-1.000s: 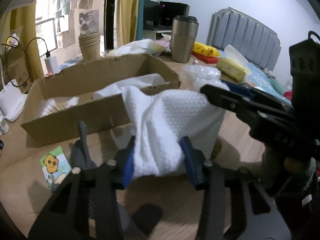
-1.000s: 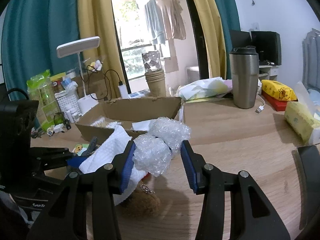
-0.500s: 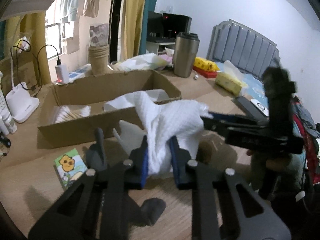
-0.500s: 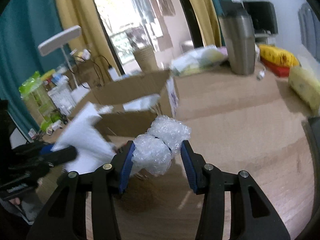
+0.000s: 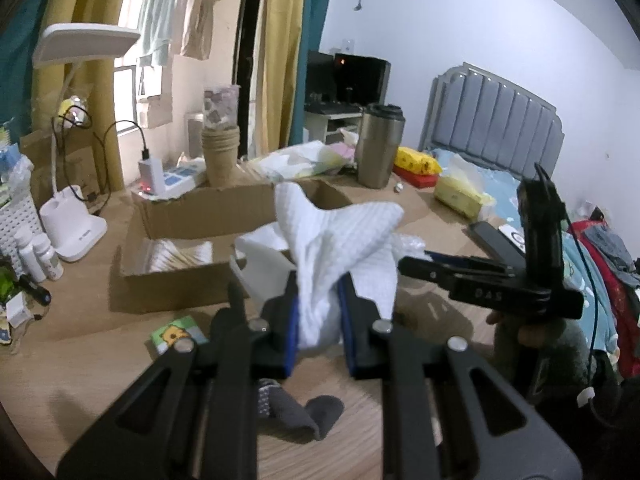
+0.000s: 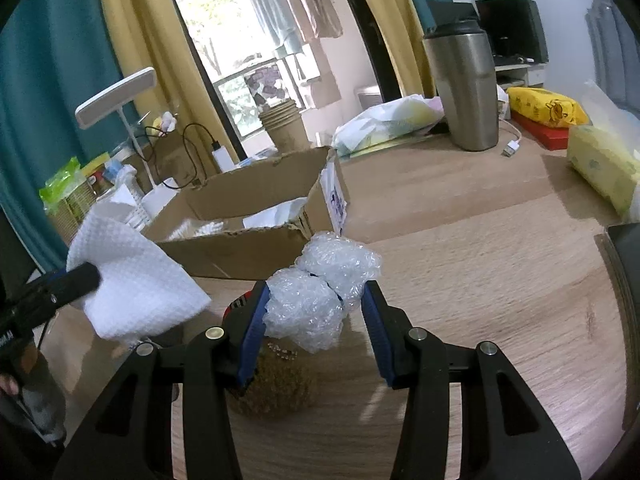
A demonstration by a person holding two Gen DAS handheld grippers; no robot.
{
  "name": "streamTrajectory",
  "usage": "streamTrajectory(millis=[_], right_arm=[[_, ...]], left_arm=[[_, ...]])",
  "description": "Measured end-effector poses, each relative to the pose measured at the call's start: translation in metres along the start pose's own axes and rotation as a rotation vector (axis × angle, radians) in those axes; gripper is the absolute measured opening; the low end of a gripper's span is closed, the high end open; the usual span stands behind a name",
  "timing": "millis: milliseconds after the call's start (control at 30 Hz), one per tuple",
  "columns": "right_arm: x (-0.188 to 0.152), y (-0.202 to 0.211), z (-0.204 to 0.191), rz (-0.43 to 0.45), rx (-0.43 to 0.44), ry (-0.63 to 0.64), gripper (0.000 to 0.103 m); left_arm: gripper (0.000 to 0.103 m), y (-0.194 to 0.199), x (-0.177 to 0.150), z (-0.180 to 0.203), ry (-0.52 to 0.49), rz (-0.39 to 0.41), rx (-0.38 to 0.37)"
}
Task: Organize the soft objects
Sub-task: 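Carry the white cloth into the box and open the left tool while the right tool holds the bubble wrap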
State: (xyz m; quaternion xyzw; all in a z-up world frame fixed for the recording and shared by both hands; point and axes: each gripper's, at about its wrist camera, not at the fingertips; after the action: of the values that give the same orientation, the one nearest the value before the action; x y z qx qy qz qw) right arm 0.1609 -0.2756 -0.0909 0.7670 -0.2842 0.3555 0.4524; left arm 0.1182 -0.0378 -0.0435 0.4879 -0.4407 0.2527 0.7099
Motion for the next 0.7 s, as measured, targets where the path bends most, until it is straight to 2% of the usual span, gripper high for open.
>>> streamTrajectory(millis=[267,700], right_arm=[[0.006,0.009,-0.010,0.044,0.009,0.027,0.049],[0.020,0.024,-0.030,0.121,0.019,0.102,0.049]], left_arm=[[0.018,0.023,0.010,-0.010,0.005,0.047,0.040],[0.018,0.045,0.021,-0.033,-0.056,0.186,0.209]])
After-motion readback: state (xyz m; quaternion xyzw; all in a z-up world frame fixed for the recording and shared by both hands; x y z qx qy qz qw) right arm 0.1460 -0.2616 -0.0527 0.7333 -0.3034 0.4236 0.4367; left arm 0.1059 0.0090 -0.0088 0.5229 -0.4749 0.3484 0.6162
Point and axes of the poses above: each gripper's, at about its wrist camera, not at the fingertips, and y roughly against the way its jaws point, z to its right, x to its top, and after that the axes turned 5 degrees about z, right-handed
